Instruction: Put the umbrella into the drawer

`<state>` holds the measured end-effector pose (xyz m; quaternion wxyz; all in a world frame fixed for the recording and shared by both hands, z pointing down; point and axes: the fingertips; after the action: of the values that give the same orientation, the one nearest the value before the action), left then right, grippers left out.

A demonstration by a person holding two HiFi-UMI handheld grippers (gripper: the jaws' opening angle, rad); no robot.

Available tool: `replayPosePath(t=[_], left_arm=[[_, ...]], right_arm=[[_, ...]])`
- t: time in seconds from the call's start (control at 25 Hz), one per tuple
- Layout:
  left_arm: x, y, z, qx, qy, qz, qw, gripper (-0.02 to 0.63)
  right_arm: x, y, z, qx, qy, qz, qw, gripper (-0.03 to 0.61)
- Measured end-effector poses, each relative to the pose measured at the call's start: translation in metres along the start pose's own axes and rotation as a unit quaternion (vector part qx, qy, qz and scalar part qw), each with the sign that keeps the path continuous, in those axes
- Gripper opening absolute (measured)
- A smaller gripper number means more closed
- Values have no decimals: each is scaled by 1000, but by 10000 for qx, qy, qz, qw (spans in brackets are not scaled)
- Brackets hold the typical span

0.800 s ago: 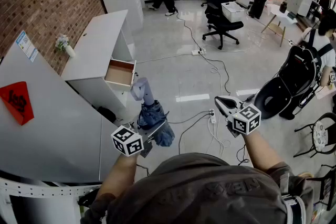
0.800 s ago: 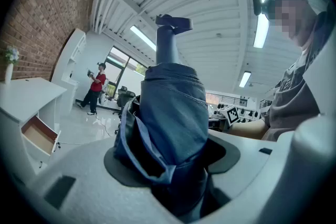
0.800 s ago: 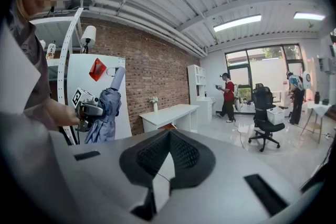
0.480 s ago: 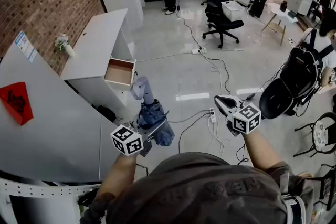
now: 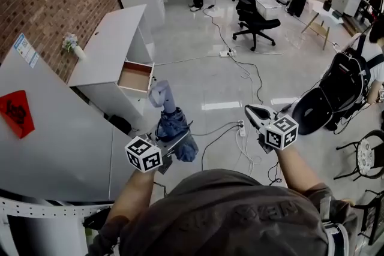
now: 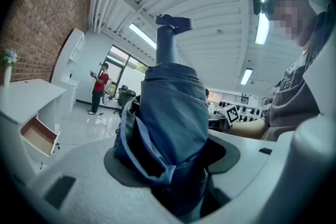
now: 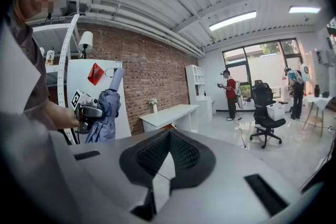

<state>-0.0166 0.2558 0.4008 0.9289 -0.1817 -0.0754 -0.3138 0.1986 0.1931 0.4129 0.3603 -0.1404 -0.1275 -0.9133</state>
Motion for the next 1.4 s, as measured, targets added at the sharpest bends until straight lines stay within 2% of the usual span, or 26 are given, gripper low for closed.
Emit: replayPosePath(t=[0.24, 0.56, 0.84, 1.12, 1.4], left_arm=[[27, 24, -7, -48, 84, -79, 9999, 259], [69, 61, -6, -205, 159, -147, 9996, 259], [82, 59, -8, -267, 124, -204, 9994, 259], [84, 8, -9, -308, 179, -39, 9994, 259], [87, -106, -34, -190, 201, 330, 9991, 259]], right_arm=[[-30, 20, 3, -174, -2, -93, 9998, -8], [-72, 58, 20, -68, 45, -185, 9998, -8], [-71, 76, 24, 77, 70, -253, 9996, -8], [-20, 76, 18, -7, -76, -209, 9998, -8], [79, 89, -17, -50, -147, 97, 9998, -8]])
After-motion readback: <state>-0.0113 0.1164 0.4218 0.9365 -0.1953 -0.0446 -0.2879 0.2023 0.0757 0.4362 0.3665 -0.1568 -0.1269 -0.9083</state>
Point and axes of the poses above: the fingertips, and each gripper's own axes: x forward along the fingers, y to its right, z out of its underside, and after that the axes turned 7 degrees about -y, right-handed
